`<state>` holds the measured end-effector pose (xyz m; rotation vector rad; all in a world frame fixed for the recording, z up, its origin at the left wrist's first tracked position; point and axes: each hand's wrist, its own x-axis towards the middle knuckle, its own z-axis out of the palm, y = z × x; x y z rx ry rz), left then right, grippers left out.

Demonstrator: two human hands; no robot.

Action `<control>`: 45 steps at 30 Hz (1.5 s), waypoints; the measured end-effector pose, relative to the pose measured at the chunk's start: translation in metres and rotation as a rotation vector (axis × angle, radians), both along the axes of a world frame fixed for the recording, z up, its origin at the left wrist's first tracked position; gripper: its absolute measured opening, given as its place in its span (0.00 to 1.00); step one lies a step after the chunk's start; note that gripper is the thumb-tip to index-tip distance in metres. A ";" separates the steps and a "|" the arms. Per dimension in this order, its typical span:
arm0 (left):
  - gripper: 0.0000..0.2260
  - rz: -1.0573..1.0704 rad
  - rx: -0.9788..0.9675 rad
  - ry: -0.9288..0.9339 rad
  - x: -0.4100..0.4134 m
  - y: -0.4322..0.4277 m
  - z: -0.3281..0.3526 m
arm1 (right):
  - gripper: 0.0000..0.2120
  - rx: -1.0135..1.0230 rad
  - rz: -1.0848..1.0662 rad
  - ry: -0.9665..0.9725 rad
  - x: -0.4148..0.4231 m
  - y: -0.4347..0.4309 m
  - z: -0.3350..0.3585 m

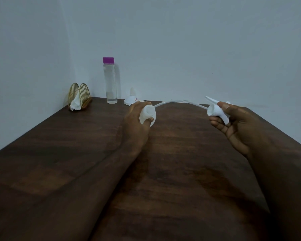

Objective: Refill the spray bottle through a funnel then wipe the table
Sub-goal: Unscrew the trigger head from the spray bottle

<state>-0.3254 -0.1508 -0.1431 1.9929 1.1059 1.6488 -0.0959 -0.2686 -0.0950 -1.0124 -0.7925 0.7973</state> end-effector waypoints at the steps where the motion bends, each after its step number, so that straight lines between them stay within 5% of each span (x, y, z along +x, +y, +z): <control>1: 0.21 0.006 -0.002 0.001 0.000 -0.001 0.000 | 0.10 -0.012 -0.005 -0.002 0.001 0.000 -0.001; 45: 0.23 0.007 0.000 -0.001 -0.001 -0.004 0.000 | 0.12 -0.125 0.194 0.103 0.013 -0.004 -0.009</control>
